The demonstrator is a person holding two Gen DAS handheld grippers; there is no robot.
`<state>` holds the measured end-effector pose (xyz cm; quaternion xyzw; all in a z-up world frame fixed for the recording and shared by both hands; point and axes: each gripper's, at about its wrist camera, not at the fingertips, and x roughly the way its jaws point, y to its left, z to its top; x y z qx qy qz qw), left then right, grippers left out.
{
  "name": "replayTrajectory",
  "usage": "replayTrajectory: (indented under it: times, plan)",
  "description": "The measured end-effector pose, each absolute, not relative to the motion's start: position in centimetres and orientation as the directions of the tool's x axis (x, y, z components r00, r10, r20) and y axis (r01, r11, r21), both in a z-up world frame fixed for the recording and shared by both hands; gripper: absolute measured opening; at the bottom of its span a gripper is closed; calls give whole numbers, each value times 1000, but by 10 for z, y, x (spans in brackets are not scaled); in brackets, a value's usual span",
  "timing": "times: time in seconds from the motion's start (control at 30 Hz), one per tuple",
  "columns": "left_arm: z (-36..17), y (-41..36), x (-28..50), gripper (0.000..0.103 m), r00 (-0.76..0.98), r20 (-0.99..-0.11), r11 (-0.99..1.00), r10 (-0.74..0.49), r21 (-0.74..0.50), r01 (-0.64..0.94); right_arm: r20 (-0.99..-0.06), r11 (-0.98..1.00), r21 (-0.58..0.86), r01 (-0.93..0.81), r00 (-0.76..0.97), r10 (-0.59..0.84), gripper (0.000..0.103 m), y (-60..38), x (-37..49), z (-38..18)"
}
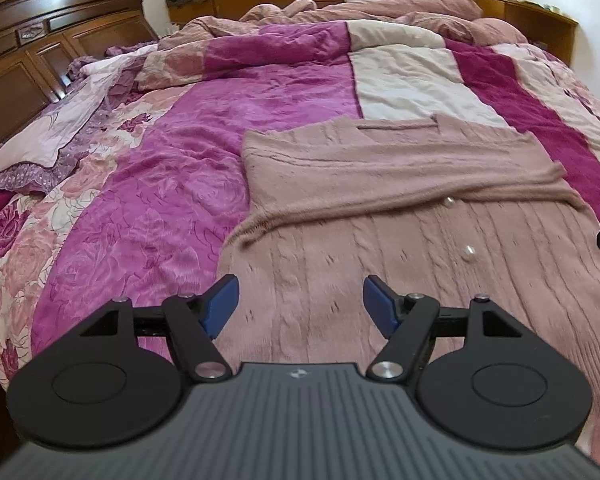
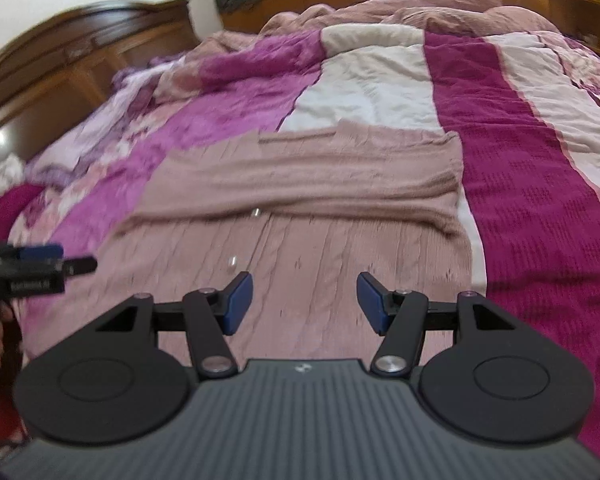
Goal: Fold small clothes
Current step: 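Open the right gripper and withdraw it from the folded side, then move both grippers down to the ribbed hem of the cardigan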
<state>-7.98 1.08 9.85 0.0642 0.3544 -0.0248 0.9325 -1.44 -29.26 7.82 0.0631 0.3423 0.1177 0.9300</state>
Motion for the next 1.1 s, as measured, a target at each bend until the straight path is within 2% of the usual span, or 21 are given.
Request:
replayTrajectory:
  times: [0.67,0.83,1.03,1.1]
  plan:
    - [87,11,-158,76,703,-708,960,-58,153,233,-738,894,-10,-448,607,296,60,-263,-82,64]
    - [78,10,-165,76,659,-748,921,-78,199,335,-769,866,-67,-495,579,271,60,-262,-86,62]
    - [70,23,-177,76,626,-779,864,-39,288,413,-822,803,-175,-570,533,199,60,-266,-92,56]
    - [66,28,-178,80,617,-786,852,-33,301,429,-831,777,-196,-599,521,193,60,-267,-95,54]
